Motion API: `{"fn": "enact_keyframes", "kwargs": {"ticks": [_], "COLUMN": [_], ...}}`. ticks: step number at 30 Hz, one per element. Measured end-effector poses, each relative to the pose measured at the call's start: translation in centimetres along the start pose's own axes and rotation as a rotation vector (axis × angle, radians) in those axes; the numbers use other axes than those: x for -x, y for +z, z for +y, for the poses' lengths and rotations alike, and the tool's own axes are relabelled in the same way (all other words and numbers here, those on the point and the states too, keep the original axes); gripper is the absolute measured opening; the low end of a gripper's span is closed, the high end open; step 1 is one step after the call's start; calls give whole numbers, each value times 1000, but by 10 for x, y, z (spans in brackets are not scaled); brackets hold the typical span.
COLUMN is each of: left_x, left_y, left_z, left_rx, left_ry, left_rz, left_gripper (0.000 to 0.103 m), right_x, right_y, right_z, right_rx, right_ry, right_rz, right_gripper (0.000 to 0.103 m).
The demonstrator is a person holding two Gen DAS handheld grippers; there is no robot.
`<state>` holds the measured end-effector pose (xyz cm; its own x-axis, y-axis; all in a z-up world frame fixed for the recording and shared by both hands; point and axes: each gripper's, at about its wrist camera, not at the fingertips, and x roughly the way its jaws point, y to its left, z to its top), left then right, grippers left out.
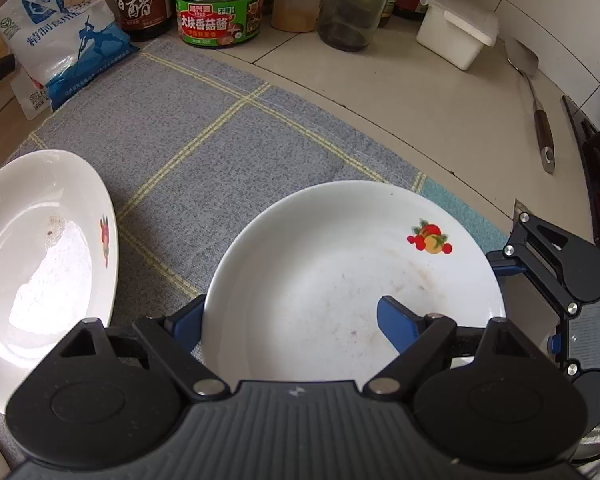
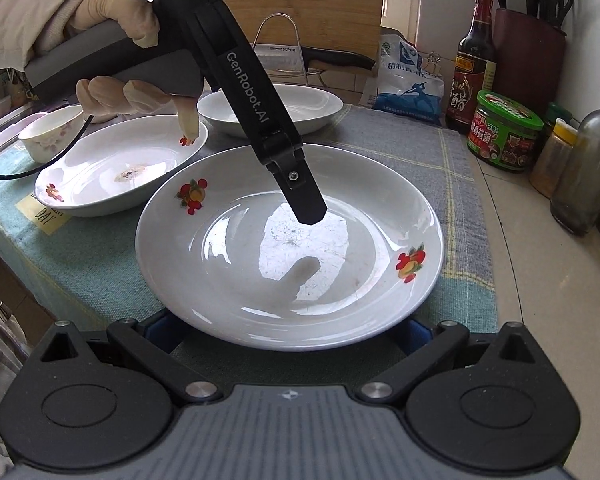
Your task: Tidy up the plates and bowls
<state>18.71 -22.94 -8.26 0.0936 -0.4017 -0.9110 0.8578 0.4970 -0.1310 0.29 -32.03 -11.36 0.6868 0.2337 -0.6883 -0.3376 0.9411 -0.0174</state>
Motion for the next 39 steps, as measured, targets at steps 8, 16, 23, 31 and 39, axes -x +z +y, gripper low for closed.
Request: {"fn": "enact_keyframes", "kwargs": {"ticks": [8, 16, 23, 31, 39], "left_x": [1, 4, 0, -16, -36], "left_y": [2, 16, 40, 72, 92], "left_z": [2, 5, 9, 16, 26], "left_rx": [5, -4, -7, -11, -14], "left_ry": [-13, -7, -3, 1, 0], "left_rz": [-12, -54, -80, -98, -103], "left_gripper": [88, 88, 88, 88, 88], "right_x": [-1, 0, -7, -16, -28], "right_y": [3, 14, 26, 35, 39], "right_z": [2, -9, -33, -65, -93], "right_rx": [-3, 17, 25, 14, 0], "right_ry": [-13, -36, -45, -56, -62], "right_rz": [20, 16, 27, 20, 22], "right_gripper": [103, 103, 103, 103, 103]}}
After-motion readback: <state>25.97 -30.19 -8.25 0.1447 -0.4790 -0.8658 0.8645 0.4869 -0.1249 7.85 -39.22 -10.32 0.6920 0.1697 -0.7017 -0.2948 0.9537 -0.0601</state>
